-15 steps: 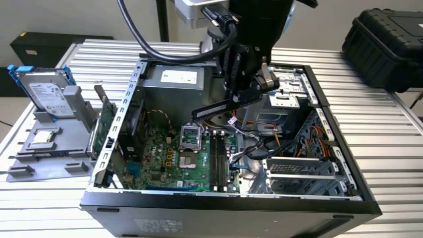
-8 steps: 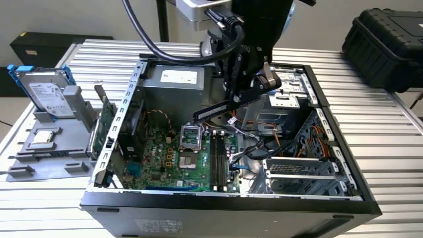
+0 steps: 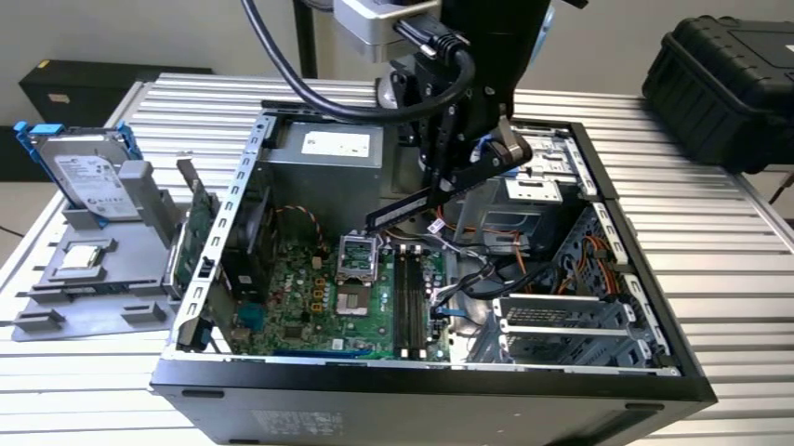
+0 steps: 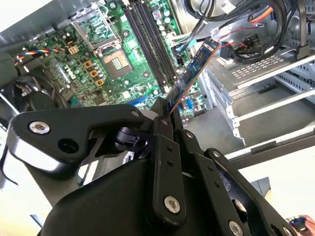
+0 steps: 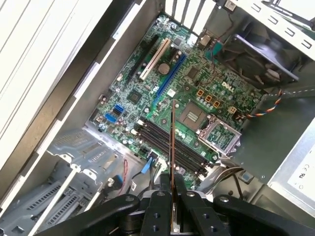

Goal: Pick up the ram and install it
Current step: 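Insert the ram into the slot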

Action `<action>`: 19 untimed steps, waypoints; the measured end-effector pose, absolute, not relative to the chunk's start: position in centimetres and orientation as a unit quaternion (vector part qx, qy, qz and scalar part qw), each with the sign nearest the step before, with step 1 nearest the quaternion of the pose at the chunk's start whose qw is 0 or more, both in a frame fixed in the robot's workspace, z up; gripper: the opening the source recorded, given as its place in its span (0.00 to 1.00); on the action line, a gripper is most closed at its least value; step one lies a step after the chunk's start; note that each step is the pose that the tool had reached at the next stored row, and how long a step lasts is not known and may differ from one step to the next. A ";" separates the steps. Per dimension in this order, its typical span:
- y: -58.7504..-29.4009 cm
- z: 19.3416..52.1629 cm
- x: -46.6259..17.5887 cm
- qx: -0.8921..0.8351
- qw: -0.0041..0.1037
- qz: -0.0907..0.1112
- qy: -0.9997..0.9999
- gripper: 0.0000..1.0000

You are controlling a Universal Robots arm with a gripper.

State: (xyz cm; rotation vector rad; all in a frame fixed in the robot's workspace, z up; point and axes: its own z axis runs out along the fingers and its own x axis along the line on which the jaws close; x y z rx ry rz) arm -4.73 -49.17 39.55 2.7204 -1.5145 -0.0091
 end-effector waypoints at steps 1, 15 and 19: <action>-49.2 39.5 -4.7 0.876 0.014 -0.003 -0.483 0.00; -49.2 39.5 -4.7 0.901 0.014 -0.002 -0.433 0.00; -49.2 39.6 -4.7 0.908 0.014 -0.002 -0.419 0.00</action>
